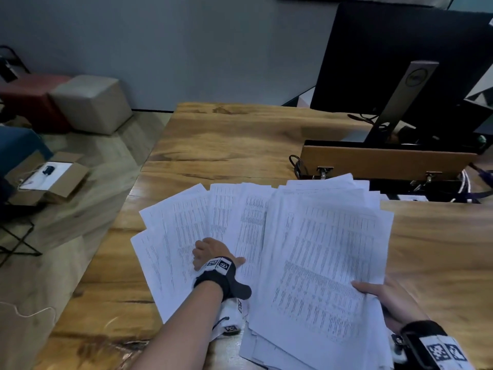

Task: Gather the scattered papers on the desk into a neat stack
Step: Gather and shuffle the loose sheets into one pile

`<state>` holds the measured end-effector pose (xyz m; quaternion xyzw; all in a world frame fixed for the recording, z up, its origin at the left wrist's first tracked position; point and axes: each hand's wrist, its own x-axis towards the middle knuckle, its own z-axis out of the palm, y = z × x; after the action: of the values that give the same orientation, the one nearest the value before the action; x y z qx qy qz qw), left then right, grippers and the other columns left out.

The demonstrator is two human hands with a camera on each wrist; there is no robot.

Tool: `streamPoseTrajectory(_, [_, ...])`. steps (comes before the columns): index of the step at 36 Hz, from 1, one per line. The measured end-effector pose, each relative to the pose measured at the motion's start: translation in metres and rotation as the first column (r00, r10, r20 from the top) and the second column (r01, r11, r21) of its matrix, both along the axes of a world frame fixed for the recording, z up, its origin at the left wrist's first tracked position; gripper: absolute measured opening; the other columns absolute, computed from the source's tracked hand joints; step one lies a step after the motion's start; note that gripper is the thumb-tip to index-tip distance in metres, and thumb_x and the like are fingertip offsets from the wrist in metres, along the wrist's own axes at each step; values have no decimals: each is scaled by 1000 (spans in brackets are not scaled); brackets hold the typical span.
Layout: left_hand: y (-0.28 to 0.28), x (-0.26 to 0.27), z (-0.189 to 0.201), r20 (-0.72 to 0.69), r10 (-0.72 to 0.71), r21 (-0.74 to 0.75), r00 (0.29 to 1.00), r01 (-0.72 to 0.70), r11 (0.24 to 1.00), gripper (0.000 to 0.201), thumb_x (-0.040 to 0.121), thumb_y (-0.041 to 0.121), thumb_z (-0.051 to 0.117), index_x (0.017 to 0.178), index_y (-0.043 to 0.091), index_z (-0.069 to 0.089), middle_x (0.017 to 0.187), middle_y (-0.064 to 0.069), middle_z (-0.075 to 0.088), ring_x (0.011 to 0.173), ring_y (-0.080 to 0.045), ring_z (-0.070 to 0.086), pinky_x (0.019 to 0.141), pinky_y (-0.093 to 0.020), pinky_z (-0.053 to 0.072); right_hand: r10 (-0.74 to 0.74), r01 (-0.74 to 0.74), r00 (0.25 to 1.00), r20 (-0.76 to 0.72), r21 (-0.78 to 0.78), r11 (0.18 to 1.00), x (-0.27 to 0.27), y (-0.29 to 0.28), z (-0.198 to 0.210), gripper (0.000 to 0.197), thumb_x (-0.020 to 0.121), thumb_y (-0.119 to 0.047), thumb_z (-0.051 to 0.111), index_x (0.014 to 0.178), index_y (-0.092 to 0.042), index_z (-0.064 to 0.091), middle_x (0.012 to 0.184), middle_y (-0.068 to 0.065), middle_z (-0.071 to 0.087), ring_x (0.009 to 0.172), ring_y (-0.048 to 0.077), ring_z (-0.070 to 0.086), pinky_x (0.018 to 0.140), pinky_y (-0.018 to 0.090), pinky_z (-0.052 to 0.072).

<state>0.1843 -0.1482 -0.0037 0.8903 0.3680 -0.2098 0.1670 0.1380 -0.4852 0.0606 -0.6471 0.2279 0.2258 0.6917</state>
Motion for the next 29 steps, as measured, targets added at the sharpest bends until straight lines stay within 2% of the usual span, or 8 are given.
streamPoseTrajectory(5, [2,8,2,-40,-53,-80,998,49,996,94,67,53,79,138,10,36,141,-17,41,128,-34,45,101,-45,41,2,-2,1000,-11,-29,1000,-2,2,-9,33,86,15,59,117,5,63,108,27,75,100,45,71,94,54,53])
streamPoseTrajectory(8, [2,10,4,23,-43,-124,999,46,991,55,72,40,79,111,8,56,117,-12,57,109,-28,59,88,-35,50,13,-14,1000,-10,-22,1000,-3,5,-11,34,86,15,59,118,3,63,109,26,75,99,45,72,91,53,54])
streamPoseTrajectory(10, [6,11,7,99,19,-212,995,3,977,23,79,18,74,82,6,54,88,-6,60,86,-23,61,78,-31,54,19,-20,1000,-11,-14,1000,-2,7,-10,34,87,15,58,118,2,63,109,26,75,101,46,71,88,52,56])
streamPoseTrajectory(12, [14,11,10,151,79,-297,985,-31,954,11,79,6,68,83,4,58,89,-9,65,78,-22,58,72,-30,54,26,-26,1000,-14,-12,1000,-2,9,-10,34,87,14,58,118,2,63,109,25,75,102,45,71,86,50,56])
streamPoseTrajectory(15, [32,5,16,222,158,-438,962,-46,898,32,74,6,67,106,6,62,105,-11,69,84,-26,62,71,-30,53,46,-46,999,-27,-6,999,-1,12,-13,34,87,13,59,118,2,63,111,25,75,102,43,72,88,50,56])
streamPoseTrajectory(21, [75,-21,59,387,310,-615,868,-7,788,37,67,0,74,100,13,63,101,-9,71,90,-31,68,83,-46,58,81,-81,996,-47,-3,997,0,21,-23,36,84,11,63,119,1,63,109,23,76,103,43,71,101,60,49])
streamPoseTrajectory(26, [96,-41,115,597,310,-594,740,148,791,39,74,-3,73,94,28,60,94,4,69,89,-21,68,73,-38,56,95,-90,993,-73,62,994,1,36,-26,30,87,15,57,113,2,64,105,24,77,102,44,71,88,51,56])
streamPoseTrajectory(29, [102,-50,145,683,295,-567,668,230,791,45,73,2,78,93,37,58,98,8,70,89,-13,69,68,-34,55,106,-98,991,-77,100,990,3,45,-28,30,88,16,56,113,2,64,105,26,76,104,46,70,91,55,54])
